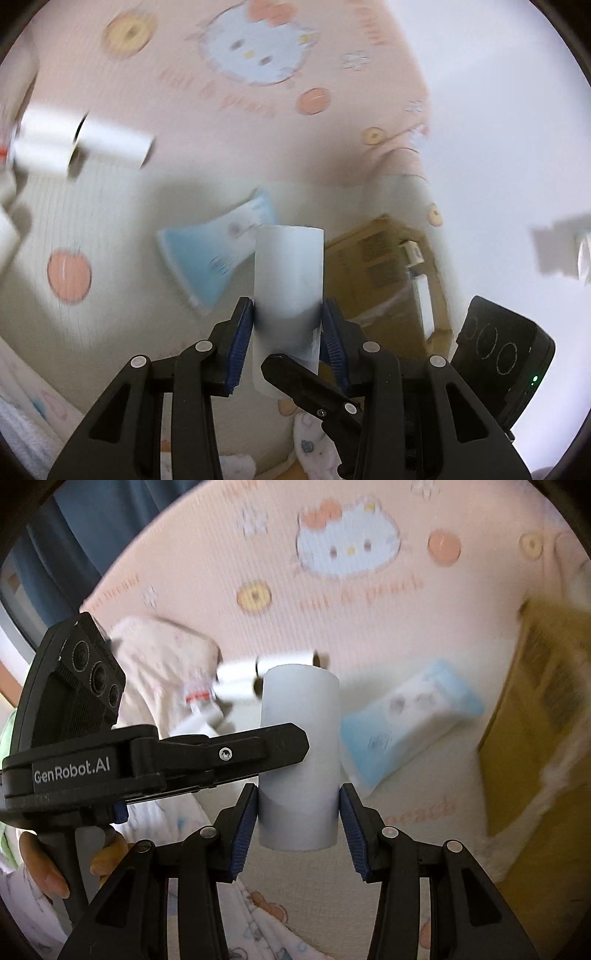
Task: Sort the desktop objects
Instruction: 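Lift the white tube with both tools and carry it over the cardboard box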
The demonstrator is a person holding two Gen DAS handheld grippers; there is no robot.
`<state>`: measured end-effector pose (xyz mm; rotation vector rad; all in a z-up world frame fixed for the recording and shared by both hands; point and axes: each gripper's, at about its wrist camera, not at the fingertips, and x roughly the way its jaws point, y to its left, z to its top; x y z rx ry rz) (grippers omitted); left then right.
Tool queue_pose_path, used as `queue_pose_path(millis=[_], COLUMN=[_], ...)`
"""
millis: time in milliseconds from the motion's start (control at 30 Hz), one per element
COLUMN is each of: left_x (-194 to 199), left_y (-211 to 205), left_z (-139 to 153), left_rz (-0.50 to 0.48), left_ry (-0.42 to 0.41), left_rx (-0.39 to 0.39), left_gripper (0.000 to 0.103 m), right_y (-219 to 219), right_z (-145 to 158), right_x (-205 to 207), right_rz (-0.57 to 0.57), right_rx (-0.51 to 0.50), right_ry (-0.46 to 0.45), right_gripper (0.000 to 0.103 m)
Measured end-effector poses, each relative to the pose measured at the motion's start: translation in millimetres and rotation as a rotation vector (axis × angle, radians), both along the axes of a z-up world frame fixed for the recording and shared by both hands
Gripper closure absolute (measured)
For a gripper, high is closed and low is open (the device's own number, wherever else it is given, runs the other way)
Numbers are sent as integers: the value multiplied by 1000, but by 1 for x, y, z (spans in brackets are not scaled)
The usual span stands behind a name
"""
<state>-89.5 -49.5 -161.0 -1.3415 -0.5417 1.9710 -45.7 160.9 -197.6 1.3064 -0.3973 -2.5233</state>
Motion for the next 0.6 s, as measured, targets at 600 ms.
queue_pose_path(millis=[600], left_x=[6], left_y=[99], left_z=[77], left_rz=[-186], left_ry=[157], left_rx=[-26], left_gripper=[61], right_y=[76], right_z=[83], right_x=[28], right_rz=[-129], right_rx=[20], right_ry=[176], right_gripper=[60])
